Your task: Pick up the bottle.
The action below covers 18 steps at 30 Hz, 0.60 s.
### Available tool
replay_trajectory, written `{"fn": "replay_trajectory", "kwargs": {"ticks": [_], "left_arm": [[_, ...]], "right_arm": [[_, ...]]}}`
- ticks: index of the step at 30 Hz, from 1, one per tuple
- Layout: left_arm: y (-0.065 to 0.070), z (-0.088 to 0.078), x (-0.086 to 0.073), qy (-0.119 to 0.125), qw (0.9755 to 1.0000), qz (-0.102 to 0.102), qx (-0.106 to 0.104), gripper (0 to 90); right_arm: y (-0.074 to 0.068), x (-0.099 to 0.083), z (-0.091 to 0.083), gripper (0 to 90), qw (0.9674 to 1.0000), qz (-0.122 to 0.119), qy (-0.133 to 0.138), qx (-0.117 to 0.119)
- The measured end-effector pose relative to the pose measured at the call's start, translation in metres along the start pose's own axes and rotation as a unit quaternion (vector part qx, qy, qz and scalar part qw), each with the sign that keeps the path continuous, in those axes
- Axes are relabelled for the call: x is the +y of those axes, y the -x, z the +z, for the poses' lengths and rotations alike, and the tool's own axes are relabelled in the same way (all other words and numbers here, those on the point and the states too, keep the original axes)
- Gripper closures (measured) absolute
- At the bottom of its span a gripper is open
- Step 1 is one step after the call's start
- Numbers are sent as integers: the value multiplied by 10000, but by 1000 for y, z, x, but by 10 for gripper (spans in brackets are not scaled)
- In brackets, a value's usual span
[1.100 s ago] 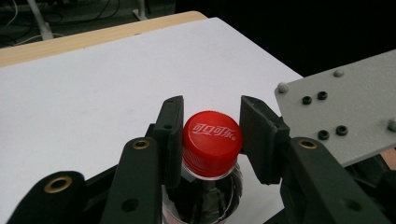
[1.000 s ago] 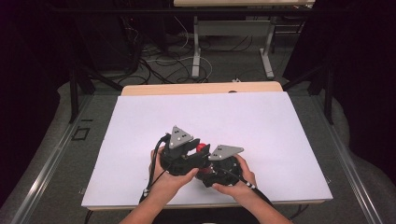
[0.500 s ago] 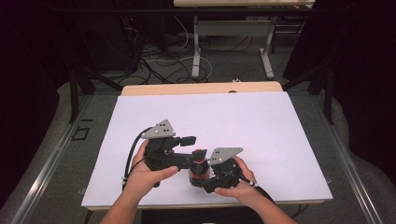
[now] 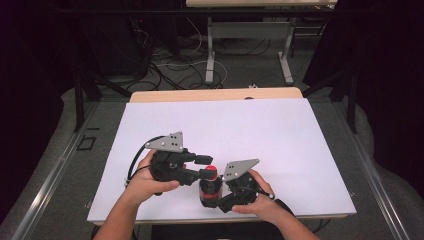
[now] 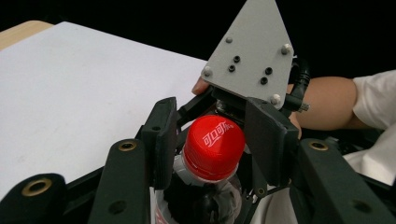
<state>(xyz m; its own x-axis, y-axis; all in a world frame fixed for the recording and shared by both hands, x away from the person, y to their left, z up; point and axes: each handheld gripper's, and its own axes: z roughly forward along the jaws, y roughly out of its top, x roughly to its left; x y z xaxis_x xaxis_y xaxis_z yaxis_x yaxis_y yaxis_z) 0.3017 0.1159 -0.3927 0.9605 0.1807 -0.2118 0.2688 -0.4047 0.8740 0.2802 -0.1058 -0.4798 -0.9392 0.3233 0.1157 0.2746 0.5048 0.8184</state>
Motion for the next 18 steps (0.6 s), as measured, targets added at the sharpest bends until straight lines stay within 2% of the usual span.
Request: {"fn": "replay_trajectory", "kwargs": {"ticks": [1, 5, 9, 10, 11, 12, 13, 14, 15, 16, 17, 18], "left_arm": [[-1, 0, 0, -31, 9999, 66, -121, 574], [0, 1, -1, -61, 9997, 110, -229, 607], [2, 2, 0, -154, 9995, 217, -172, 616], [3, 3, 1, -147, 9996, 195, -124, 616], [4, 3, 1, -146, 9998, 153, -43, 618], [7, 2, 2, -129, 9997, 91, 184, 619], [7, 2, 2, -129, 9997, 91, 184, 619], [10, 3, 2, -82, 9991, 5, 416, 619], [10, 3, 2, -82, 9991, 5, 416, 620], [12, 5, 3, -53, 9978, -90, 648, 620], [14, 6, 4, -39, 9971, -117, 745, 620], [14, 6, 4, -39, 9971, -117, 745, 620]], "right_arm": [[0, 0, 0, 288, 10000, -20, 6, 16], [-1, 0, 0, 288, 9998, -125, -60, 156], [-1, 0, 1, 288, 9997, -90, -100, 192], [-1, 0, 1, 288, 9997, -90, -100, 192], [-1, 0, 1, 289, 9999, -57, -86, 86], [-1, 0, 1, 288, 10000, -40, -32, 40], [0, 0, 1, 289, 10000, -9, -5, -28], [0, 0, 1, 289, 10000, 7, -5, -99], [1, 0, 0, 289, 9999, -1, -14, -117], [1, 0, 0, 289, 9998, 98, -4, -189], [1, 0, -1, 289, 9996, 114, 20, -274], [2, 0, -1, 288, 9993, 128, 29, -340]]}}
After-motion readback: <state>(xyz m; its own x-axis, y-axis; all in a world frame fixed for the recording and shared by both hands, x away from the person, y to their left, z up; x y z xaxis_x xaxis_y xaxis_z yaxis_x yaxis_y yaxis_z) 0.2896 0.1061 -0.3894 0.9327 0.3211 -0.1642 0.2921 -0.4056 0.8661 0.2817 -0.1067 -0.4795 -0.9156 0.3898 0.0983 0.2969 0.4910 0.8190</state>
